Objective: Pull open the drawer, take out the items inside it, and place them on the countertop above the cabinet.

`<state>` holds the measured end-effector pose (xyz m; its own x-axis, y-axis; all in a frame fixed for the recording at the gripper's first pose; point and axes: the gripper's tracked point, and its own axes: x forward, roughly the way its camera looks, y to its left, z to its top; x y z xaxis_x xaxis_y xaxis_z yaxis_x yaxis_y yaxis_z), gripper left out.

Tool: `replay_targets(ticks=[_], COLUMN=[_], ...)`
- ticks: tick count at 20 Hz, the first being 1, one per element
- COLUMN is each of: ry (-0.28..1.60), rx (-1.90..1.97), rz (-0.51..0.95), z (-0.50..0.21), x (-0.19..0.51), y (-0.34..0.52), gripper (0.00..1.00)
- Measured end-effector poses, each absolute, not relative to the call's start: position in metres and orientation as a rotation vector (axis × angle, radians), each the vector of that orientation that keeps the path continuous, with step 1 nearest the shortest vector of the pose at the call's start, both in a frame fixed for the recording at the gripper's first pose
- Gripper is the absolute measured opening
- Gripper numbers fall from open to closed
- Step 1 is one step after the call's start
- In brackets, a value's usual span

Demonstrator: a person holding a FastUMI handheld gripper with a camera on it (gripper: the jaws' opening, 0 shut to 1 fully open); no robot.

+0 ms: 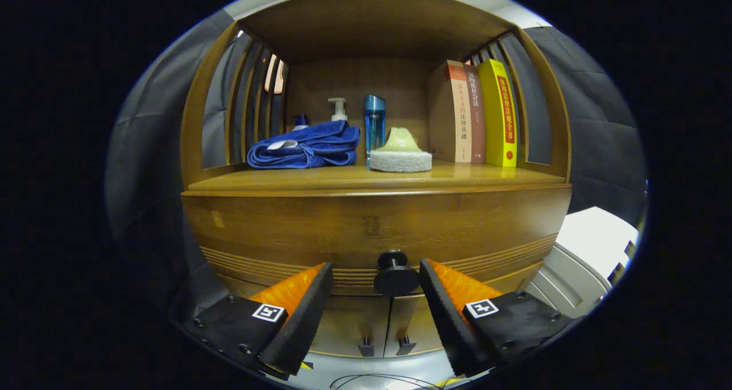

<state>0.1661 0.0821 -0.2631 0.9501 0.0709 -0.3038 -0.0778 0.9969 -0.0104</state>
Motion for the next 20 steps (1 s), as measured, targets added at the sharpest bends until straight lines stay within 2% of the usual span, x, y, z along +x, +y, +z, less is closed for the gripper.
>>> replay_targets(ticks=[13,20], ry=[0.091,0.038], rx=[-0.031,-0.012], rz=[0.093,0.129], z=[-0.075,-0.036], x=[0.057,0.017], y=[0.067,0.061], gripper=[0.99,0.99])
